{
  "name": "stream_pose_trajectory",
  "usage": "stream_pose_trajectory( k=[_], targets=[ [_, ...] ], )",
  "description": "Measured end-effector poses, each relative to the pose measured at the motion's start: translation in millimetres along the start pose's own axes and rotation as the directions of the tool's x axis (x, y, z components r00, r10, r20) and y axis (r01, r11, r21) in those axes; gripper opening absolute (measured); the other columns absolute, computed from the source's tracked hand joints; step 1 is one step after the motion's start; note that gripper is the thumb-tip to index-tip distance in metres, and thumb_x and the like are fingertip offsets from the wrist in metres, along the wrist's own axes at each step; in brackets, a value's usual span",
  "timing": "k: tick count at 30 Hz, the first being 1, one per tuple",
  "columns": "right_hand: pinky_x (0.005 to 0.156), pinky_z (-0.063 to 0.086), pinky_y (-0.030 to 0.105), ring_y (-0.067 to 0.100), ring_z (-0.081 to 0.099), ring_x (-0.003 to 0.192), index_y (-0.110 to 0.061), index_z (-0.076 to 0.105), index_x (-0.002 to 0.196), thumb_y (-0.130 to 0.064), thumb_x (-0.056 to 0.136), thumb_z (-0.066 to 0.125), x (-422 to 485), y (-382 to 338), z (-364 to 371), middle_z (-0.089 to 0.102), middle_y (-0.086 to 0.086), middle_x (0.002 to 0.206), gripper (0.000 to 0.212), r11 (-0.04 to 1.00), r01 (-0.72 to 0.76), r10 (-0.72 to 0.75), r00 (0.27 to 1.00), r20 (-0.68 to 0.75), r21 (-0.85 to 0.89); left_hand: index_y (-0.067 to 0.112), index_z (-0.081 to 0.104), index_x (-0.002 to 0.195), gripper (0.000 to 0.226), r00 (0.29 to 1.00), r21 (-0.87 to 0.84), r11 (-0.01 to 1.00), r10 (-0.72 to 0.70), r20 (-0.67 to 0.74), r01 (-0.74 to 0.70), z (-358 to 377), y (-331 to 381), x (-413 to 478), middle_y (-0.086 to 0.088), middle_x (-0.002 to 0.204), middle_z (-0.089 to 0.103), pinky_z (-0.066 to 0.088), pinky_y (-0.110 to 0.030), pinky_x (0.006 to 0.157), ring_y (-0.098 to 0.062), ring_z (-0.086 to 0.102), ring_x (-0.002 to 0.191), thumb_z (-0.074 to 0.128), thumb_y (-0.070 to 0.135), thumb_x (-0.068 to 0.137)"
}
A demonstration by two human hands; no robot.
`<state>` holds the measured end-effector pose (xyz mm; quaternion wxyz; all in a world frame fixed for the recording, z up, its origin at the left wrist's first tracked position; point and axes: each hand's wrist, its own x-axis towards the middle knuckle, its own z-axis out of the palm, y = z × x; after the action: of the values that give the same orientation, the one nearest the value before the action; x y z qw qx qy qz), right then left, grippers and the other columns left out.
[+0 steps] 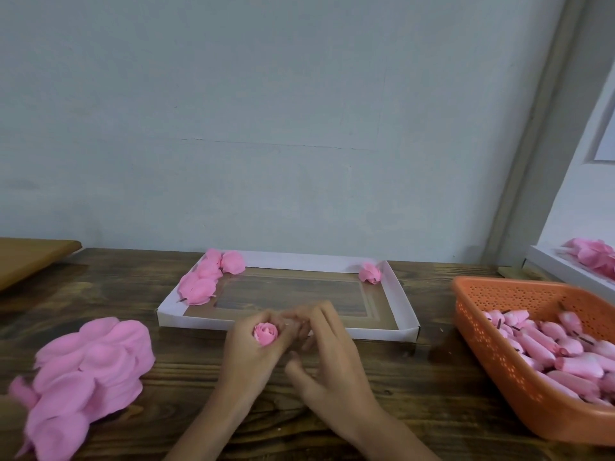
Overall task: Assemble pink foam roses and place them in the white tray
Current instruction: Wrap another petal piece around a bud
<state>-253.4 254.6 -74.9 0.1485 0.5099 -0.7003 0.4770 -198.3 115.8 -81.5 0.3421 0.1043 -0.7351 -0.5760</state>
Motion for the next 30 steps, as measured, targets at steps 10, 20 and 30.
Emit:
stream_pose_trajectory(
  k=[10,20,30],
  targets=[
    [0.091,0.052,0.022,0.015,0.064,0.109,-0.033,0.063,0.122,-0.019,0.094,0.073,0,4,-1,0.067,-0.015,0.116,0.033,0.949,-0.204,0.2,0.979,0.042,0.242,0.008,0.066,0.065,0.028,0.969,-0.241,0.939,-0.245,0.029,0.245,-1,2,1,-0.026,0.08,0.065,0.052,-0.041,0.076,-0.029,0.065,0.084,0.072,0.009,0.092],
    [0.079,0.064,0.035,0.012,0.076,0.082,-0.024,0.07,0.108,-0.022,0.078,0.089,-5,0,19,0.078,-0.01,0.096,0.036,0.885,-0.369,0.388,0.922,-0.01,0.284,-0.002,0.072,0.107,0.052,0.917,-0.563,0.727,-0.354,0.184,0.393,8,12,-6,-0.02,0.097,0.074,0.063,-0.033,0.068,-0.026,0.075,0.087,0.07,0.045,0.085],
    [0.071,0.062,0.027,0.004,0.074,0.074,-0.028,0.074,0.084,-0.044,0.064,0.085,17,-3,-1,0.078,-0.015,0.08,0.028,0.849,-0.454,0.497,0.86,-0.114,0.271,0.01,0.069,0.116,0.063,0.916,-0.667,0.636,-0.345,0.204,0.388,11,2,0,-0.023,0.126,0.07,0.055,-0.047,0.093,-0.034,0.067,0.113,0.054,0.066,0.09]
  ],
)
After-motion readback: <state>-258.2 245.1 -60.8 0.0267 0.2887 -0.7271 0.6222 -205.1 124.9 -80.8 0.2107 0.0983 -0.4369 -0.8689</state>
